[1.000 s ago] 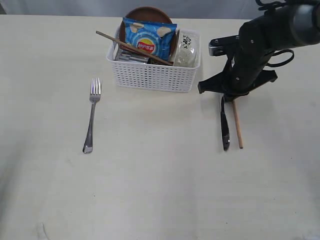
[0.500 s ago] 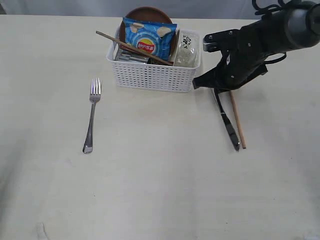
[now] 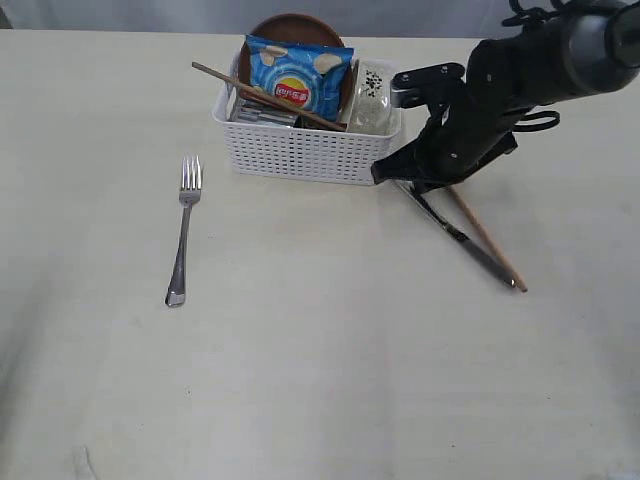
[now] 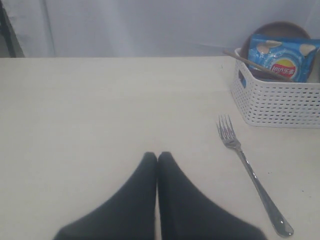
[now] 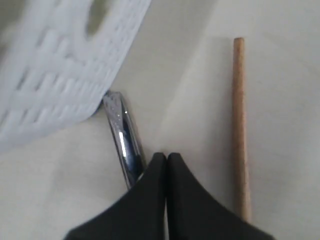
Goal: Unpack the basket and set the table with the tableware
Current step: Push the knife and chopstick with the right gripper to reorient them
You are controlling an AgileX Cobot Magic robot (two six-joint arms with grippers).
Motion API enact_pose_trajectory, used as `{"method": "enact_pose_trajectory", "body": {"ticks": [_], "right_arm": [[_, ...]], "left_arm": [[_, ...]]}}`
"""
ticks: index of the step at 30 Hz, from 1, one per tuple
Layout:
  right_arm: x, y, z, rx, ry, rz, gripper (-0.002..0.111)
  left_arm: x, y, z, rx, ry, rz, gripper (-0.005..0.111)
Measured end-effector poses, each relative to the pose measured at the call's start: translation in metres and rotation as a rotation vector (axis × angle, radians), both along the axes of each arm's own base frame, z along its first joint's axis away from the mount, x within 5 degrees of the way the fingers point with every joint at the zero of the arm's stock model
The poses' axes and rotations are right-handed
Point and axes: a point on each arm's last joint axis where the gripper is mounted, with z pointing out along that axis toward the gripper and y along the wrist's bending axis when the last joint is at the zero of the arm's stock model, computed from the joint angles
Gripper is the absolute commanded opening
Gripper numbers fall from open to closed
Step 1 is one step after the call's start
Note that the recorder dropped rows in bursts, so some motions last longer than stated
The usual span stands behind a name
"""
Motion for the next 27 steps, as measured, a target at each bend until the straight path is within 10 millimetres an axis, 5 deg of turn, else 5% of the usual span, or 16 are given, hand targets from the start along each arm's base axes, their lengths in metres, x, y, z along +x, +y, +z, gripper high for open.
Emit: {"method": "enact_pose_trajectory", "body": {"ticks": [27], "right_arm": [[-0.055,0.052,0.009,-0.026,0.276,0.300,-0.001]], "left_arm": [[0.000,0.000,0.000,0.000,0.000,0.000,0.000]]}}
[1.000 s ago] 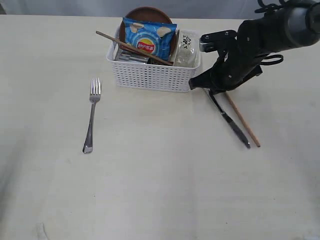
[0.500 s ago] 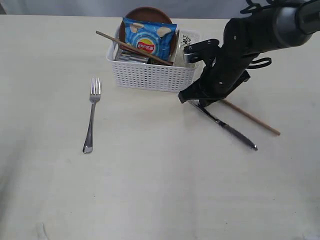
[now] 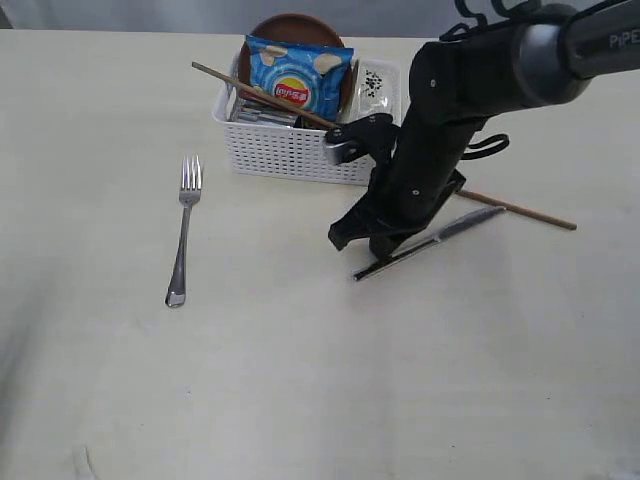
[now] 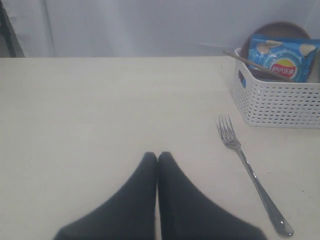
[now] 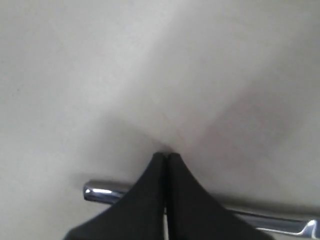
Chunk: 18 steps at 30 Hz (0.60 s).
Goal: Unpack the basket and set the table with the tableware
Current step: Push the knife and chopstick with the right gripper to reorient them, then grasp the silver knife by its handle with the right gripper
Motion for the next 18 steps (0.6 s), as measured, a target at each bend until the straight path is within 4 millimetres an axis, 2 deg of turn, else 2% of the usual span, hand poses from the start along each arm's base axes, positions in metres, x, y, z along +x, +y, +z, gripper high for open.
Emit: {"method": "enact_pose_trajectory", "body": {"ticks": [12,15,18], "right_arm": [[-0.022,-0.008,0.005,-0.071,0.190,-0.008,-0.001],[-0.024,-0.008,0.010,-0.069,0.192,-0.006,-0.001],[-0.024,-0.009,0.025,-0.057,0.155,-0.030,-0.001]], "left_arm": [[0.000,0.000,0.000,0.000,0.000,0.000,0.000],[0.000,0.000,0.000,0.000,0.000,0.000,0.000],[0.000,0.000,0.000,0.000,0.000,0.000,0.000]]}}
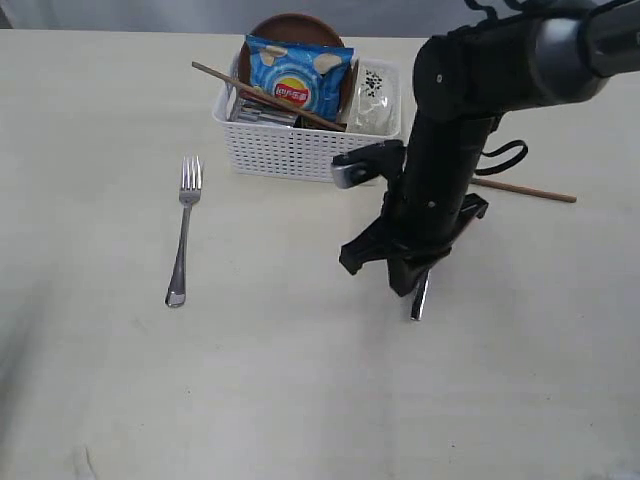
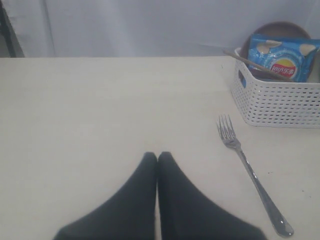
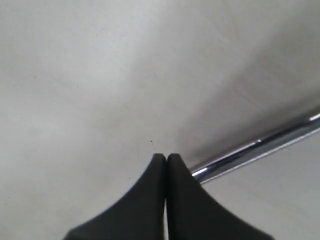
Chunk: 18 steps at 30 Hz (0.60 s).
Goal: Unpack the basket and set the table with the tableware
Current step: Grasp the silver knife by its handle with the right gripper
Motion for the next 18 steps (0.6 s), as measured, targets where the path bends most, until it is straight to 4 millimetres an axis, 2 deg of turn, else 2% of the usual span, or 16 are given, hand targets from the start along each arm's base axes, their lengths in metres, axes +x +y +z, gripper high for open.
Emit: {"method": "enact_pose_trajectory", "body": {"ticks": [6,9,11,12,14,15,16,17,18], "right_arm": [[0.002,-0.013,0.040,-0.069,-0.164,-0.164,-0.001],[0.005,-0.018,0.053,-0.092,-0.243,-0.275,0.000],[0.007,-0.018,0.055,-0.082,-0.263,-0.327,0.002],[0.008,-0.017,0.055,-0.073,-0.272,-0.346,0.006],[0.009,-0.016,0.054,-0.061,-0.278,-0.376,0.021],[0.010,-0.015,0.052,-0.060,-0.277,-0.389,0.037],[0.011,-0.015,0.048,-0.065,-0.270,-0.410,0.044],[0.011,-0.014,0.046,-0.069,-0.261,-0.423,0.048],[0.013,-0.016,0.041,-0.071,-0.238,-0.466,0.046]], "left_arm": [[0.000,0.000,0.000,0.000,0.000,0.000,0.000],[0.000,0.000,0.000,0.000,0.000,0.000,0.000],[0.000,0.000,0.000,0.000,0.000,0.000,0.000],[0.000,0.000,0.000,0.000,0.000,0.000,0.000],[0.000,0.000,0.000,0.000,0.000,0.000,0.000],[0.000,0.000,0.000,0.000,0.000,0.000,0.000],[0.000,0.000,0.000,0.000,0.000,0.000,0.000],[0.000,0.000,0.000,0.000,0.000,0.000,0.000],[0.000,0.000,0.000,0.000,0.000,0.000,0.000]]}}
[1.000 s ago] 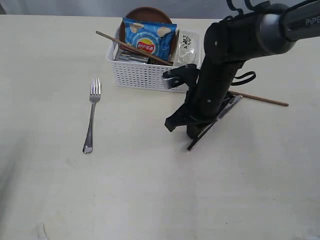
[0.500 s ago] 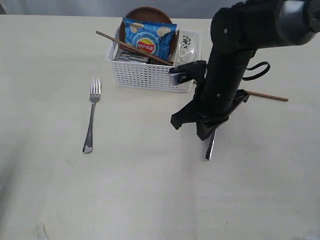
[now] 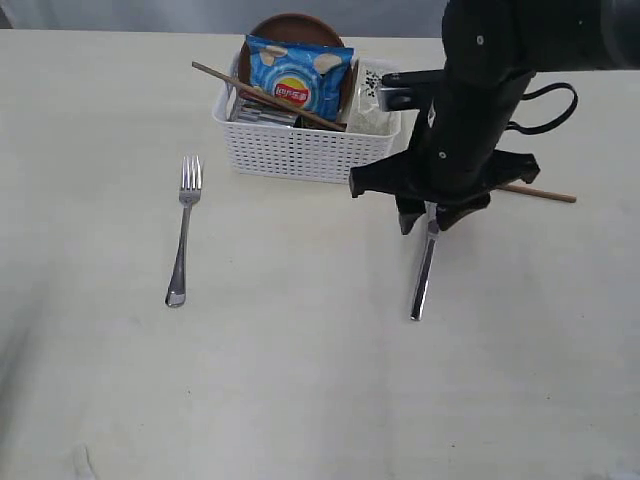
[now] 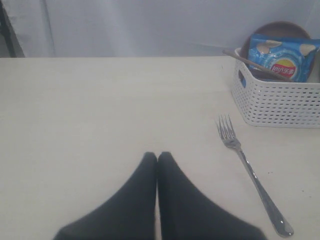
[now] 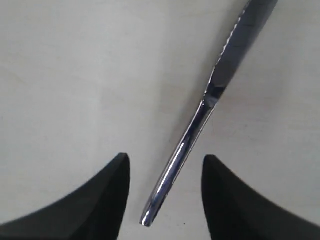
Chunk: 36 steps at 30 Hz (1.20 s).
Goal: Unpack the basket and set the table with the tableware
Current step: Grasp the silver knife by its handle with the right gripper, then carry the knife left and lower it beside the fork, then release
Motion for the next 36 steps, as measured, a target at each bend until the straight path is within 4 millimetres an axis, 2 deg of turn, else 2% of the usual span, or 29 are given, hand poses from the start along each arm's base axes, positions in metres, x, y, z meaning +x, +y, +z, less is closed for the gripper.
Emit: {"method": "enact_pose_trajectory", "body": {"ticks": [3,5,15,29,31,34,36], "right_arm": [[0.009,-0.010,-0.011,0.017,0.037,-0.090,0.031],[0.013,-0.017,-0.016,0.014,0.051,-0.122,0.028],[0.020,-0.015,-0.055,0.004,0.123,-0.161,0.028],[0.025,-0.020,-0.064,0.006,0.142,-0.180,0.026],[0.024,-0.021,-0.065,0.005,0.144,-0.175,0.019],[0.020,-0.023,-0.070,0.001,0.147,-0.160,0.001],[0.017,-0.025,-0.072,0.003,0.140,-0.148,0.000]], "left_arm": [[0.000,0.000,0.000,0.000,0.000,0.000,0.000],[0.000,0.000,0.000,0.000,0.000,0.000,0.000],[0.000,0.000,0.000,0.000,0.000,0.000,0.000],[0.000,0.000,0.000,0.000,0.000,0.000,0.000],[0.000,0.000,0.000,0.000,0.000,0.000,0.000],[0.000,0.000,0.000,0.000,0.000,0.000,0.000],[0.000,0.000,0.000,0.000,0.000,0.000,0.000]]}}
